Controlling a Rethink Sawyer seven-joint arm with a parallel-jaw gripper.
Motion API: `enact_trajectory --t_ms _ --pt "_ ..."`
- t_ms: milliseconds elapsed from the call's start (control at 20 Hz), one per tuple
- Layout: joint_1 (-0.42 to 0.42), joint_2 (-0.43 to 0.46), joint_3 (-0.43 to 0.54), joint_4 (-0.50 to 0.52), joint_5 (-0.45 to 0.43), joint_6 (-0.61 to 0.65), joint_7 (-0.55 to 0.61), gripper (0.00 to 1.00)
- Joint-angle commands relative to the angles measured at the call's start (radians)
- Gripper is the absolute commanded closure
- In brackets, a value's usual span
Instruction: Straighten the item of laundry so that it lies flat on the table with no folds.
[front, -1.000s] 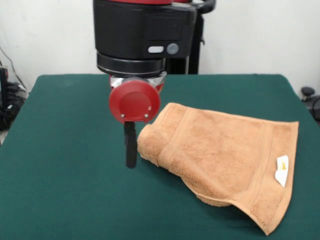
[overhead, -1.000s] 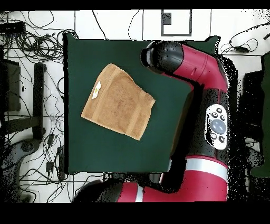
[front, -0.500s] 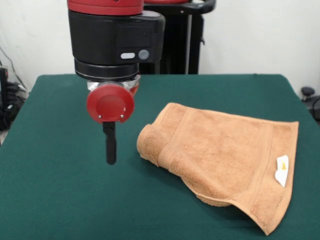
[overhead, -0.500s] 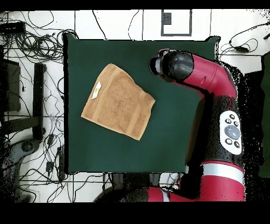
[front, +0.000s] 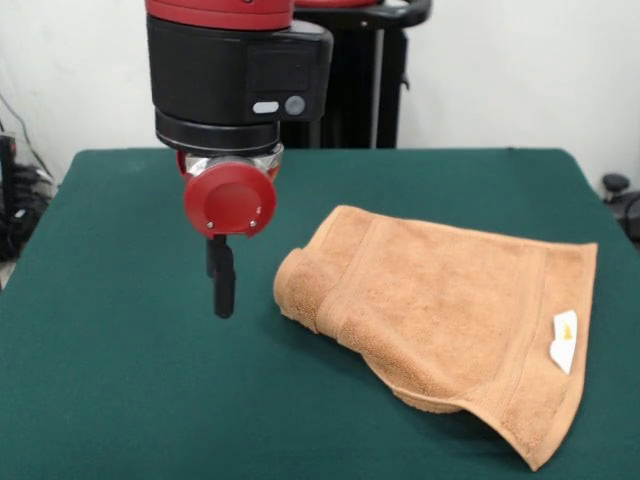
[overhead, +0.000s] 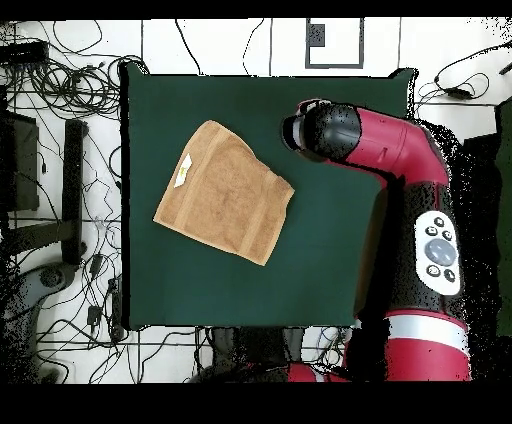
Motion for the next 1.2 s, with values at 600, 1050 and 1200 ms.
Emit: enact_trajectory --t_ms 600,1050,1200 --pt "-0.015 -0.039 0.241 0.086 -0.197 0.143 -0.510 0.00" --pt "-0.021 -0.042 0.247 0.119 -0.174 0.125 -0.472 0.00" --pt "-0.023 -0.040 0.251 0.130 -0.175 0.104 -0.463 0.00"
